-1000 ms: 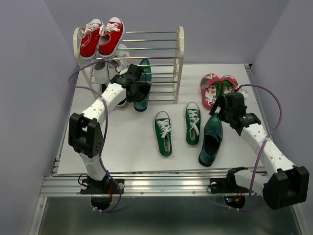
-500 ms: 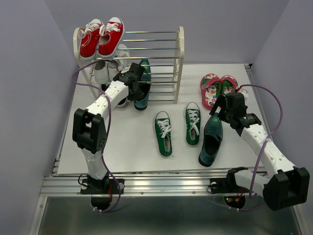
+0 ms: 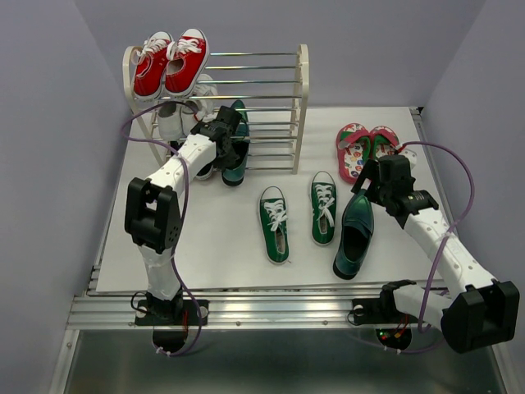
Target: Place and organize the shoes onto the shoe shelf
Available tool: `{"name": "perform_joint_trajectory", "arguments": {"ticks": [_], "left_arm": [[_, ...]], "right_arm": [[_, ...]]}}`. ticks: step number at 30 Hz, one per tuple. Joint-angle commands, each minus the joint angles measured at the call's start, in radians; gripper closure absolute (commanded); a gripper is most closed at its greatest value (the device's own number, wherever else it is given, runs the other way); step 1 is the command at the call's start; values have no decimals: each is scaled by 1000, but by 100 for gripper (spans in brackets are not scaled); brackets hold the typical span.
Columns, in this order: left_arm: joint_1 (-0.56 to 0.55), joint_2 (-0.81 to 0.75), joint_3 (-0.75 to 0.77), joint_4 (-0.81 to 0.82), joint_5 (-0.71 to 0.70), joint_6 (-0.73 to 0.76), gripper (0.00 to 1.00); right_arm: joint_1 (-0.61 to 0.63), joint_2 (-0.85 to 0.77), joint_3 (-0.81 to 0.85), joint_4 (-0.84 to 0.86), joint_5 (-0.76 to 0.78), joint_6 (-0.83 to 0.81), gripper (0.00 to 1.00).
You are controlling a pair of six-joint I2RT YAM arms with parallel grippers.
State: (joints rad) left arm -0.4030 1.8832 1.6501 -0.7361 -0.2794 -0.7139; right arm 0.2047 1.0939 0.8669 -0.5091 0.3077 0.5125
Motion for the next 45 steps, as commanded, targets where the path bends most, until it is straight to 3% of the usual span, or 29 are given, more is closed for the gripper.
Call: {"name": "perform_joint_trajectory", "arguments": {"ticks": [1,10,17,19,22,33,39,41,45], "left_arm": [[16,-26,65,103,-30,1,100],[35,4,65,104,-14,17,100],[36,20,53,122,5,40,89],[36,27,53,126,11,48,90],[36,33,48,141,23,68,100],[36,33,43,139,51,79,100],[35,19,47,113,26,57,66],[36,13,42,113,26,51,61],[35,-10,33,119,31,51,59]], "right_arm": [[2,-32,-11,20,25,-12,0],[2,-55,-12,20,30,-16,0],[2,-54,-12,20,31,-16,0],[2,-55,-12,20,31,-16,0],[2,-58,-14,20,30,-17,0],[2,-57,-12,20,33,-17,0],[2,-57,-12,20,31,-16,0],[2,-57,-12,20,33,-16,0],[2,-60,-12,20,30,-16,0]]}}
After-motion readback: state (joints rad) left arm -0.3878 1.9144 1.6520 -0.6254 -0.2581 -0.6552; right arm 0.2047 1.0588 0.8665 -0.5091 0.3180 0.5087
